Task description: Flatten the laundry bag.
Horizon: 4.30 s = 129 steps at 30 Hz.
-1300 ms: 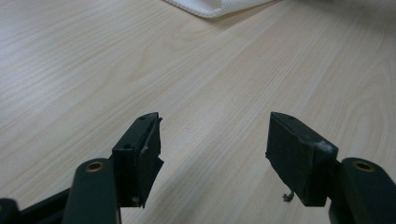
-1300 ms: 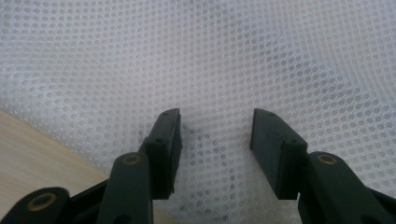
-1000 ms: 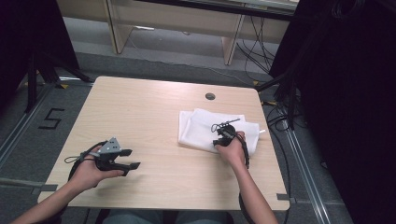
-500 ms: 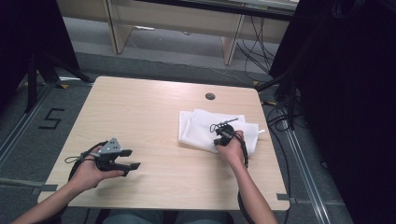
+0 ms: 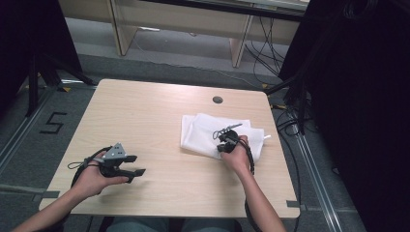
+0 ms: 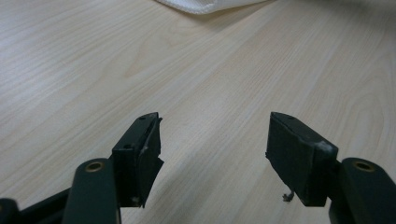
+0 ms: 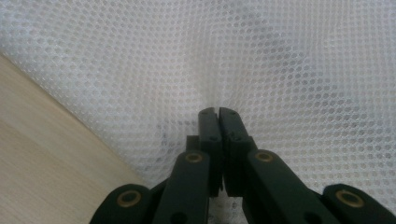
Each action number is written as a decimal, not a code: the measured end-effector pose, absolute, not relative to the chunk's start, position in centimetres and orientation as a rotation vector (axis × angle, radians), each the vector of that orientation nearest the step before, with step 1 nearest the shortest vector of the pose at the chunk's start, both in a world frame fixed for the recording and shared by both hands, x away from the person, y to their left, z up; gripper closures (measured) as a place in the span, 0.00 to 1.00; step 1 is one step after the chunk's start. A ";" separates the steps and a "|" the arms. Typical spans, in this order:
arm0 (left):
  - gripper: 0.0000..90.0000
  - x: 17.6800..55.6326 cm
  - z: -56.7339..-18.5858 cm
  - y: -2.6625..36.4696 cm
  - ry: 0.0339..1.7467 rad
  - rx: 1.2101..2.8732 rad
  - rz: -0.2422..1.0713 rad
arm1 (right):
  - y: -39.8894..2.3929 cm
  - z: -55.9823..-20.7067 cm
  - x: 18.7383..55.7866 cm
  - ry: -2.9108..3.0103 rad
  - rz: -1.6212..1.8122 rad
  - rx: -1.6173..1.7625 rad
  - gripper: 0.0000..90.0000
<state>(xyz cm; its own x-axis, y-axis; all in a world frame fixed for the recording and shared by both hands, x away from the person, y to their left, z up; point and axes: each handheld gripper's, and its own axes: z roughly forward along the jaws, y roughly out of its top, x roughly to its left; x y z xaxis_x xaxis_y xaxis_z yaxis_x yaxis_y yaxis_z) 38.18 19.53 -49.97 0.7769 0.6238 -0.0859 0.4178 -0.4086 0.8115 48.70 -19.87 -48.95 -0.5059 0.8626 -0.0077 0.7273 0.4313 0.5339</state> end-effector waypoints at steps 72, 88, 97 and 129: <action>0.78 38.7 -49.6 19.8 0.851 2.015 0.318 | -11.2 -45.1 47.7 2.493 0.809 1.314 0.77; 0.74 40.7 -49.2 15.0 0.751 2.124 0.242 | -11.8 -46.3 52.5 2.451 0.752 1.350 0.58; 0.73 40.7 -50.4 13.7 0.745 2.159 0.204 | -11.3 -47.9 54.0 2.479 0.692 1.371 0.57; 0.77 40.5 -51.4 13.4 0.738 2.204 0.262 | -9.3 -44.3 51.2 2.624 0.748 1.186 1.00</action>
